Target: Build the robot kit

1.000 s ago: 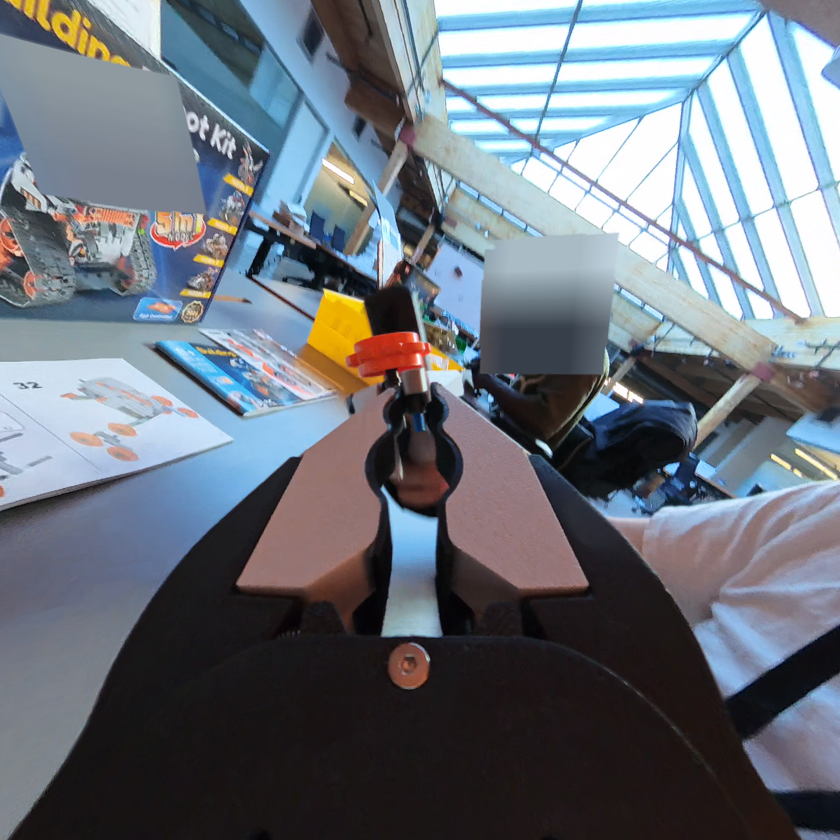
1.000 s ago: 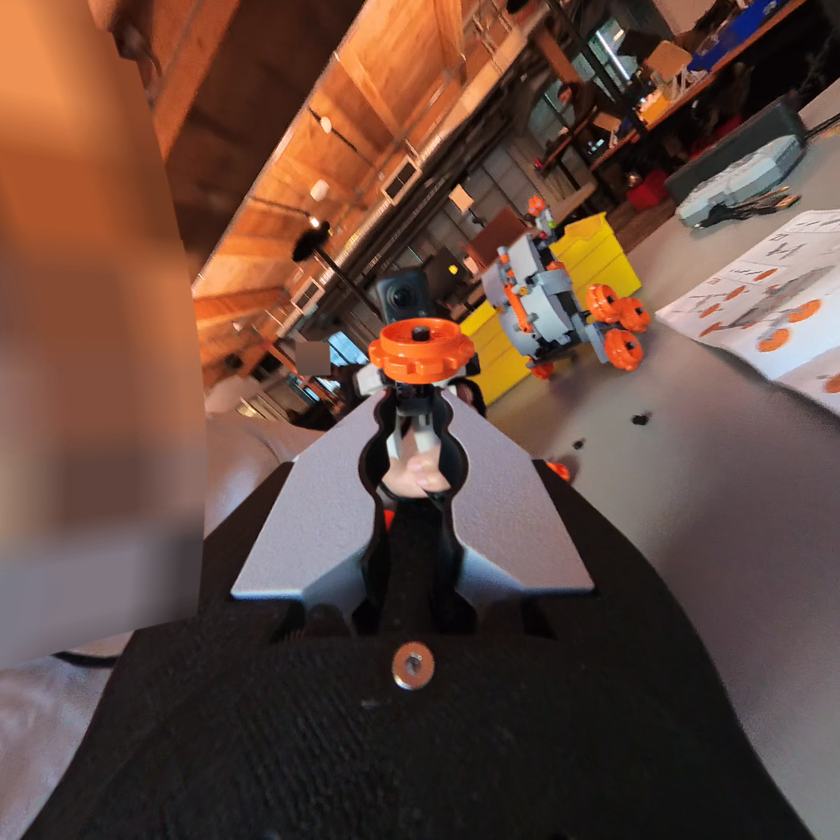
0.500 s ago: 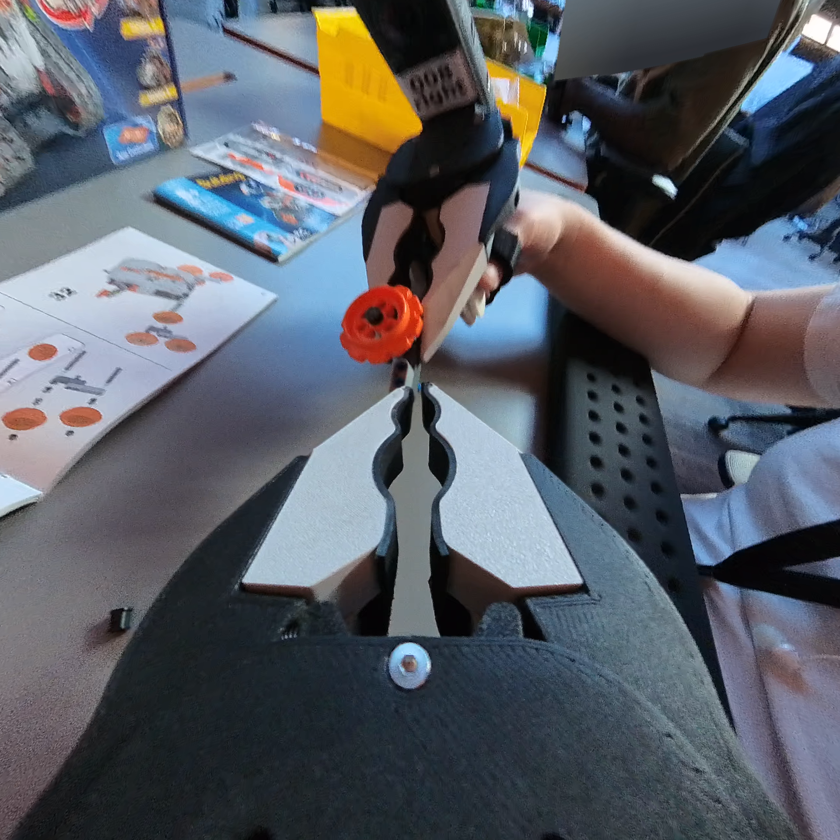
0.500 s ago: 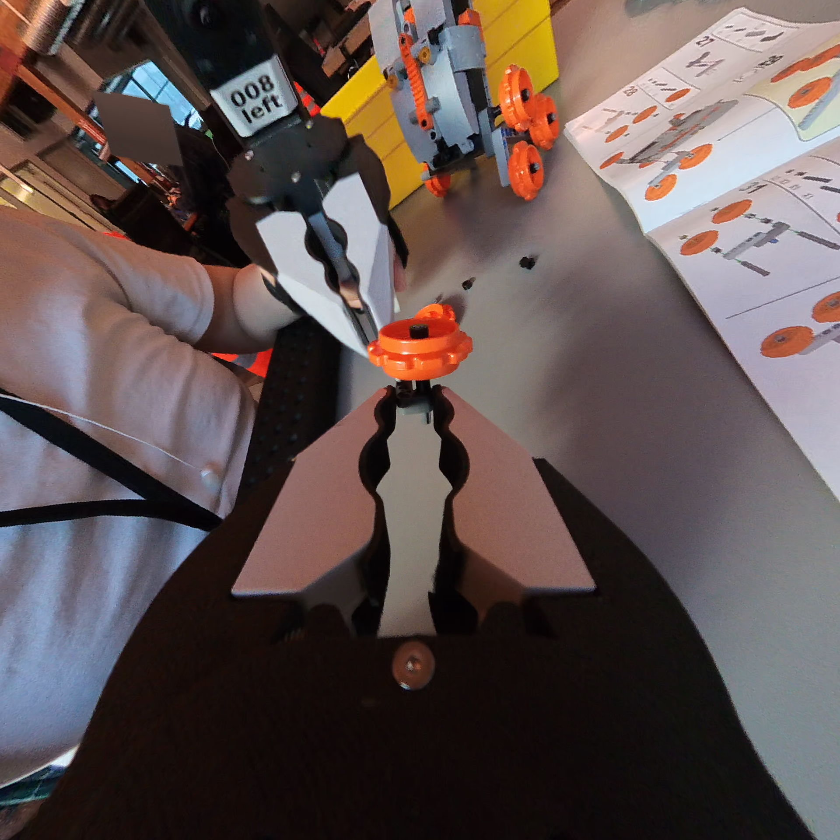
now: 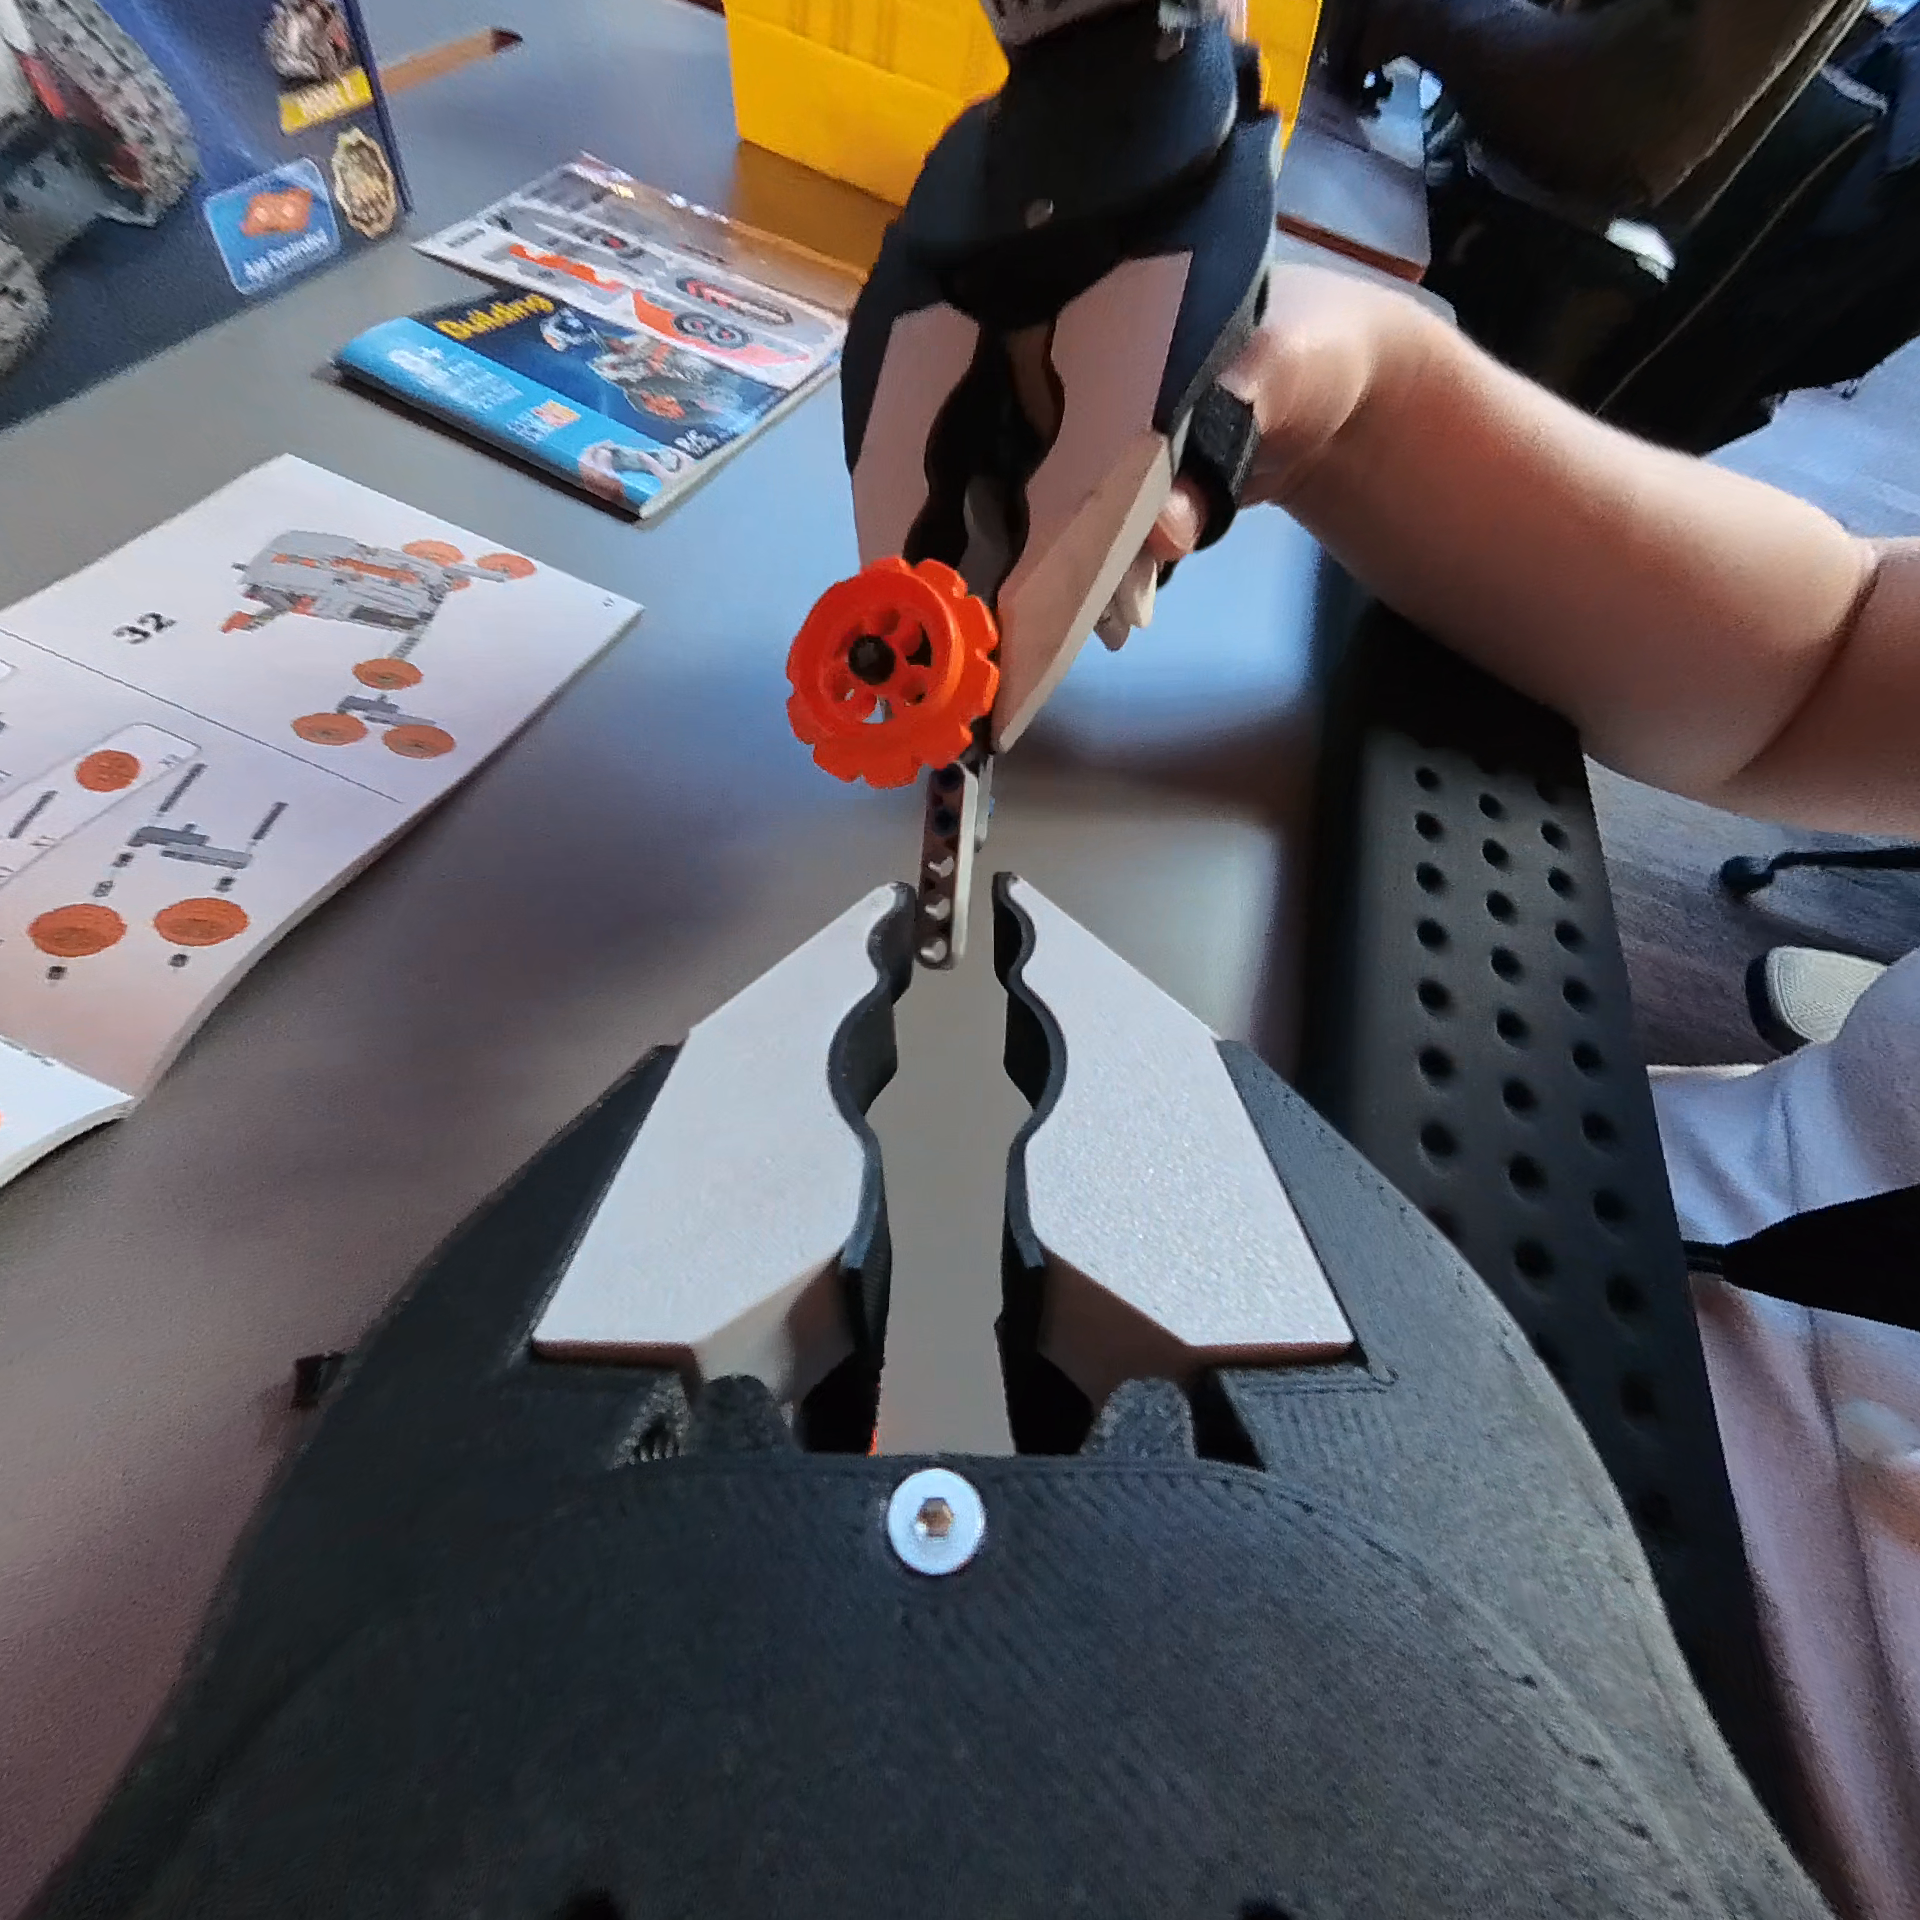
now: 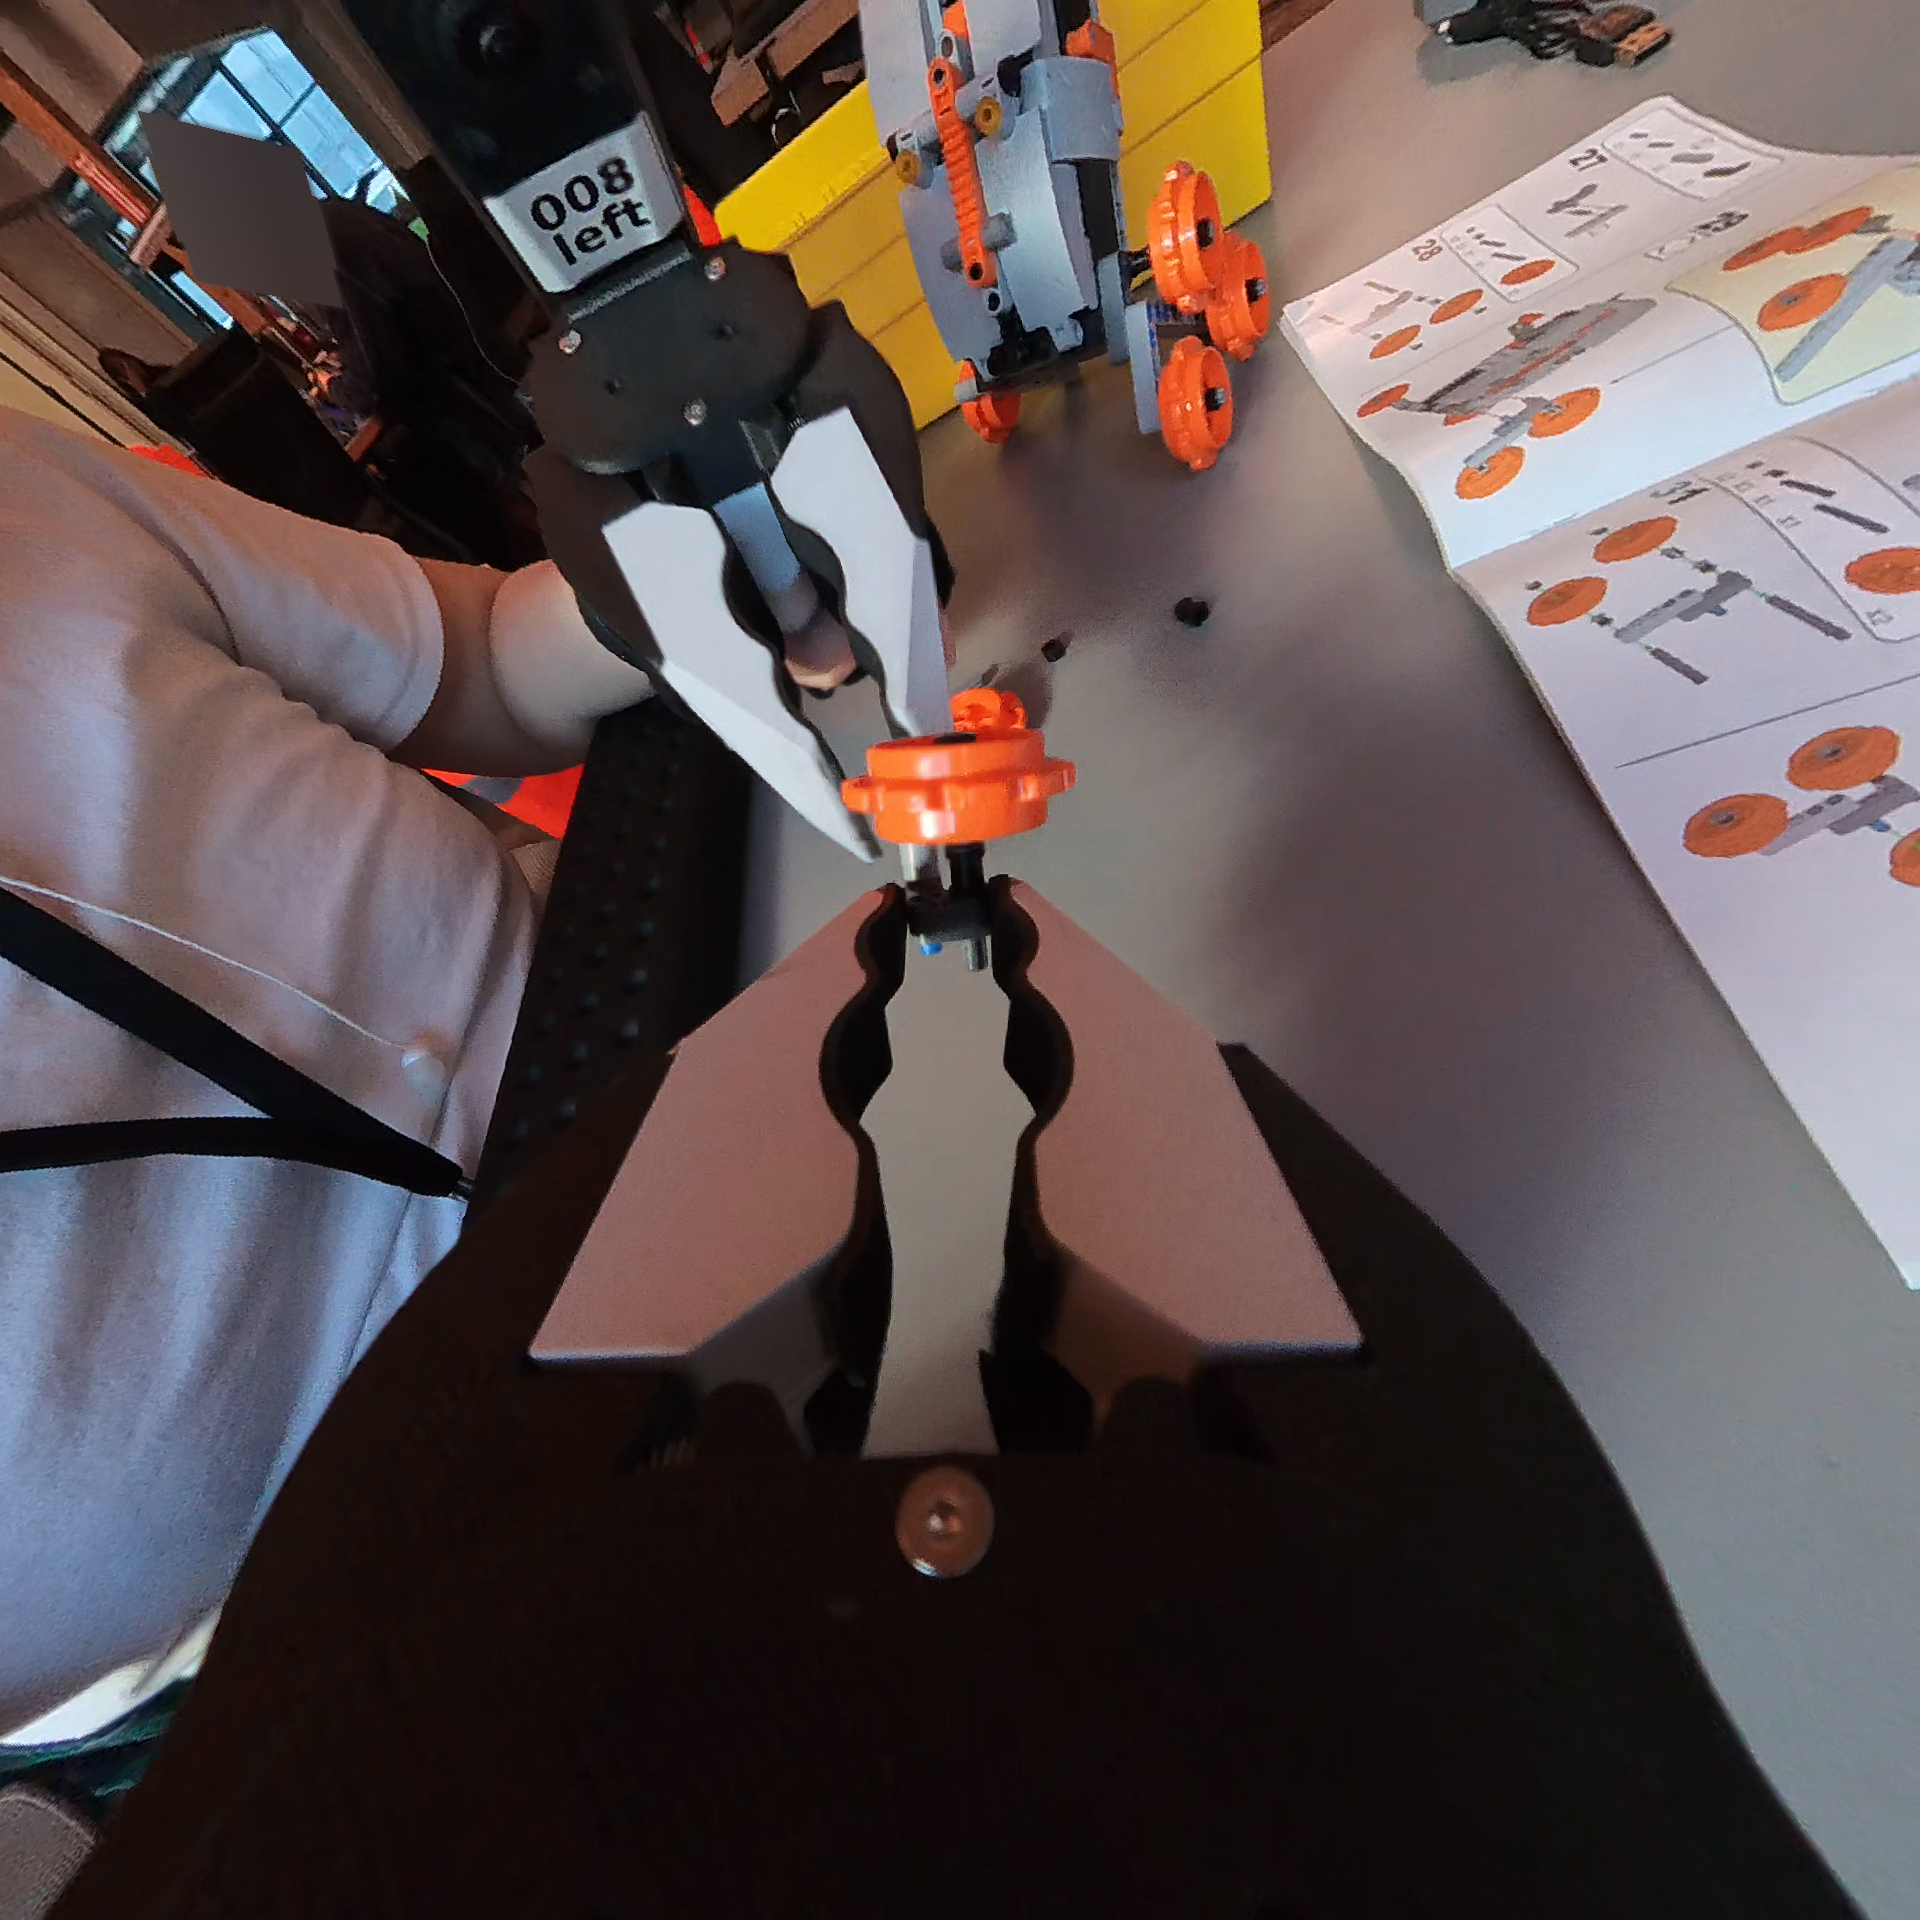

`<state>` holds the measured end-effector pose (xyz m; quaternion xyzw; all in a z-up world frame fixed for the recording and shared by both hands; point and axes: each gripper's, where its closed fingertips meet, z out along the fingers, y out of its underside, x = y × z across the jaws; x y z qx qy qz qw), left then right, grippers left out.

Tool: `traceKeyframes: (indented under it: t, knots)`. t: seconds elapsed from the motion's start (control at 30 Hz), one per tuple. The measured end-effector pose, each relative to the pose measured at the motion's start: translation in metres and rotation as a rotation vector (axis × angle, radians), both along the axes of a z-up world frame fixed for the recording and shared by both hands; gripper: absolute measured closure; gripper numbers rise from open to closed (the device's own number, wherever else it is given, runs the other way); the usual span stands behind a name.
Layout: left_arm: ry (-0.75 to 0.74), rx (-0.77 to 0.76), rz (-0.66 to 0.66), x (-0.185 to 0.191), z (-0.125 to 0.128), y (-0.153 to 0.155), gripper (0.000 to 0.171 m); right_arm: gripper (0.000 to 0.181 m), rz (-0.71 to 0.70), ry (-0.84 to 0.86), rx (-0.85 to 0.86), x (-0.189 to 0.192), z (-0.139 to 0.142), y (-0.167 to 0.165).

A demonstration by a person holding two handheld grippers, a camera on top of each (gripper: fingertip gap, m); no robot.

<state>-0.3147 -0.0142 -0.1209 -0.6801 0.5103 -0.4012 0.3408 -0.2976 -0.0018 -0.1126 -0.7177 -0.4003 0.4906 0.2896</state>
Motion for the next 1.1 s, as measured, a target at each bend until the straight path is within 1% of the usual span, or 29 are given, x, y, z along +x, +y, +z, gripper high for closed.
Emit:
traceKeyframes:
  t: [0.03, 0.13, 0.2, 0.33, 0.37, 0.43, 0.5, 0.57, 0.63, 0.67, 0.8, 0.87, 0.93, 1.0, 1.1]
  knots:
    - [0.020, 0.005, -0.008, 0.000, -0.003, -0.001, 0.165, 0.166, 0.005, 0.006, 0.006, -0.001, 0.002, -0.001]
    - [0.046, -0.001, -0.047, 0.001, -0.008, -0.009, 0.165, 0.166, 0.017, 0.007, 0.023, -0.004, 0.005, -0.005]
    - [0.024, -0.031, -0.048, 0.002, -0.006, -0.010, 0.165, 0.166, 0.013, 0.024, 0.031, -0.005, 0.009, -0.005]
    - [-0.098, -0.207, -0.059, 0.004, 0.007, -0.011, 0.166, 0.166, -0.010, 0.139, -0.001, -0.007, 0.024, -0.002]
    - [-0.112, -0.230, -0.061, 0.004, 0.008, -0.011, 0.166, 0.166, -0.014, 0.156, -0.010, -0.008, 0.026, -0.001]
    - [-0.102, -0.203, -0.050, 0.004, 0.006, -0.008, 0.165, 0.166, -0.024, 0.154, -0.012, -0.009, 0.025, 0.001]
    - [-0.082, -0.114, -0.033, 0.005, 0.005, -0.006, 0.162, 0.166, -0.022, 0.144, -0.008, -0.009, 0.023, 0.000]
    - [-0.059, -0.068, -0.033, 0.006, 0.003, -0.007, 0.158, 0.167, -0.017, 0.149, -0.007, -0.010, 0.024, -0.001]
    - [-0.053, -0.069, -0.043, 0.007, 0.002, -0.010, 0.158, 0.166, -0.011, 0.154, -0.006, -0.011, 0.025, -0.002]
    - [-0.056, -0.074, -0.048, 0.007, 0.003, -0.011, 0.164, 0.166, -0.009, 0.156, -0.004, -0.012, 0.025, -0.002]
    - [-0.065, -0.085, -0.056, 0.005, 0.006, -0.011, 0.165, 0.166, 0.001, 0.189, 0.011, -0.013, 0.028, -0.003]
    - [-0.095, -0.118, -0.052, 0.005, 0.011, -0.011, 0.165, 0.166, -0.002, 0.226, 0.013, -0.013, 0.033, -0.002]
    - [-0.158, -0.181, -0.046, 0.006, 0.019, -0.011, 0.166, 0.164, -0.017, 0.282, 0.012, -0.015, 0.039, 0.001]
    - [-0.240, -0.256, -0.039, 0.006, 0.029, -0.009, 0.166, 0.149, -0.040, 0.303, 0.001, -0.017, 0.040, 0.004]
    - [-0.323, -0.350, -0.004, 0.003, 0.035, -0.001, 0.166, 0.145, -0.034, 0.279, -0.012, -0.022, 0.033, 0.003]
